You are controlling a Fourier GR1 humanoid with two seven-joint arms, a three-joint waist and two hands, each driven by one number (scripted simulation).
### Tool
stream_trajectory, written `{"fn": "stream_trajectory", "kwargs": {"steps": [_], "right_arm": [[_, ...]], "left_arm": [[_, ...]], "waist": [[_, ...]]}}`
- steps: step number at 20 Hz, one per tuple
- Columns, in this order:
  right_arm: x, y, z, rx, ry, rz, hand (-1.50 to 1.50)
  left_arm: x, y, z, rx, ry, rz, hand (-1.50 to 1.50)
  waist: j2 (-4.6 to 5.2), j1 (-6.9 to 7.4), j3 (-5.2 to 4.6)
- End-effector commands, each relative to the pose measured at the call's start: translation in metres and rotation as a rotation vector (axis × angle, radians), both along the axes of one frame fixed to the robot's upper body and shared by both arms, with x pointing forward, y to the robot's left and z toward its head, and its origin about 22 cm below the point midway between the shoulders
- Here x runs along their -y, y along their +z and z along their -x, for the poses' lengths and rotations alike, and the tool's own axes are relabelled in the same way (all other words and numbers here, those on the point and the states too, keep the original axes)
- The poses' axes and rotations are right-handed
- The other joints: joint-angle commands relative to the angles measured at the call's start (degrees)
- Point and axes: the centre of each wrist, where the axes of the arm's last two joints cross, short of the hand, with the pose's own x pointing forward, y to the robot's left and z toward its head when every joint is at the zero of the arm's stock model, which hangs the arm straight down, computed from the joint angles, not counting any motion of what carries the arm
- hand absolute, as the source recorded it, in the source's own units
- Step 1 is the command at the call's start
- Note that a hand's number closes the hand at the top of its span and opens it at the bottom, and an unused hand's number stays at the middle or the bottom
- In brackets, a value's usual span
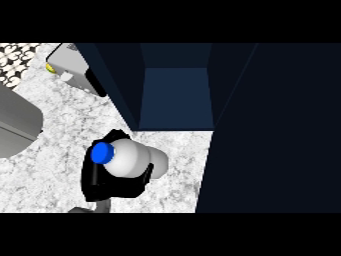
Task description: Pick up the bottled water, place it into the cabinet and close the cabinet
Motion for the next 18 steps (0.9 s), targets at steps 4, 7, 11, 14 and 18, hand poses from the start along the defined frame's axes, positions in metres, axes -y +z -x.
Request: {"fn": "stream_trajectory", "kwargs": {"steps": [4, 7, 11, 14, 18], "right_arm": [[0.014, 0.015, 0.020, 0.035, -0.003, -0.008, -1.50], [0.006, 0.002, 0.015, 0.069, -0.010, 0.004, -1.50], [0.000, 0.007, 0.021, 0.042, -0.003, -0.017, -1.50], [0.018, 0.013, 0.020, 0.049, -0.009, -0.005, -1.50], [0.012, 0.013, 0.014, 0.047, -0.022, -0.005, -1.50]], "left_arm": [[0.040, 0.039, -0.032, -0.009, -0.030, -0.023, 1.50], [0.047, 0.038, -0.039, 0.020, 0.007, -0.064, 1.50], [0.060, 0.073, -0.070, 0.039, 0.049, -0.073, 1.50], [0.057, 0.063, -0.078, 0.023, 0.057, -0.101, 1.50], [0.063, 0.080, -0.097, 0.029, 0.084, -0.150, 1.50]], "waist": [[0.12, -0.31, 0.01], [0.13, -0.34, 0.02], [0.08, -0.63, -0.02], [0.17, -0.37, 0.01], [0.13, -0.15, 0.00]]}}
